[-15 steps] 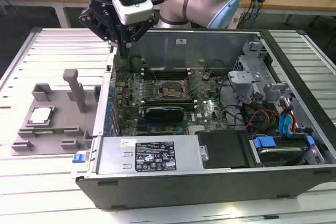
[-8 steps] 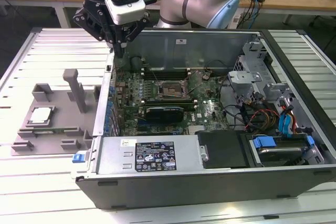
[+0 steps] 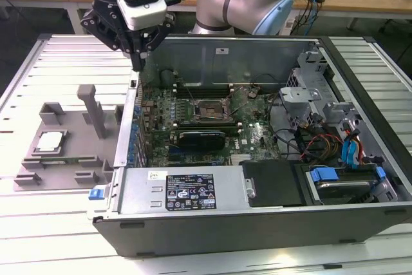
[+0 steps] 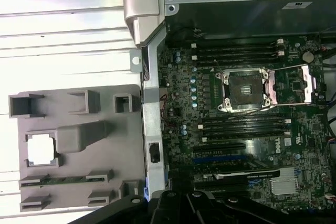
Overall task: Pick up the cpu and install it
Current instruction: 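Reach for the cpu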
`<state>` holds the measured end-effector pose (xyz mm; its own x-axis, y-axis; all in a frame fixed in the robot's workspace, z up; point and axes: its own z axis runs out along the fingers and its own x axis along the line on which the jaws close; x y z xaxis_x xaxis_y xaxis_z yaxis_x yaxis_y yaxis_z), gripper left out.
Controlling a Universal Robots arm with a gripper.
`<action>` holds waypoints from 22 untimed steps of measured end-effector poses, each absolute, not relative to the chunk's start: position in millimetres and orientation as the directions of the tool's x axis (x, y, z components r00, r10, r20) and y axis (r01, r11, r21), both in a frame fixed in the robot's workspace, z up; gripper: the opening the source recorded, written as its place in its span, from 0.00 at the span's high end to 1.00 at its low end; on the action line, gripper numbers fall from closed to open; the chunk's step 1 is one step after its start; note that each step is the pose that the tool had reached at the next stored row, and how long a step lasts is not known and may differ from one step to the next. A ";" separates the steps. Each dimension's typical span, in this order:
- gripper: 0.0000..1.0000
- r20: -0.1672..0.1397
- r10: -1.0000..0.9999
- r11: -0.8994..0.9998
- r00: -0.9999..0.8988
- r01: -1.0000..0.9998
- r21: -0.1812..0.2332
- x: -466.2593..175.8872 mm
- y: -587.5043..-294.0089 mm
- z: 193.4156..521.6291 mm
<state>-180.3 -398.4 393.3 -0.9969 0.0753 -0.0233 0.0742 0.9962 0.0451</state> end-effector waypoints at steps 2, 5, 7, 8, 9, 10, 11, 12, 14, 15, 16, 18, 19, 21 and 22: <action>0.89 -0.023 0.075 0.996 -0.997 0.074 0.045 -182.6 -398.4 393.2; 0.89 -0.023 0.075 0.996 -0.997 0.074 0.045 -186.4 -398.4 393.3; 0.89 -0.023 0.075 0.996 -0.997 0.074 0.045 -190.0 -398.4 393.3; 0.89 -0.023 0.075 0.996 -0.997 0.074 0.045 -192.0 -398.3 393.3; 0.89 -0.023 0.075 0.996 -0.997 0.074 0.045 -193.6 -398.3 393.3; 0.89 -0.023 0.075 0.996 -0.997 0.074 0.045 -196.1 -398.2 393.3; 0.89 -0.023 0.075 0.996 -0.997 0.074 0.045 -197.8 -398.1 393.3; 0.89 -0.023 0.075 0.996 -0.997 0.074 0.045 -199.1 -398.1 393.3; 0.89 -0.023 0.075 0.996 -0.997 0.074 0.045 -203.9 -398.0 393.3; 0.89 -0.023 0.075 0.996 -0.997 0.074 0.045 -206.3 -398.0 393.3; 0.89 -0.023 0.075 0.996 -0.997 0.074 0.045 -209.0 -397.9 393.3; 0.89 -0.023 0.075 0.996 -0.997 0.074 0.045 -214.9 -397.8 393.3; 0.89 -0.023 0.075 0.996 -0.997 0.074 0.045 -217.3 -397.8 393.3; 0.89 -0.023 0.075 0.996 -0.997 0.074 0.045 -221.5 -397.7 393.3; 0.89 -0.023 0.075 0.996 -0.997 0.074 0.045 -224.3 -397.5 393.3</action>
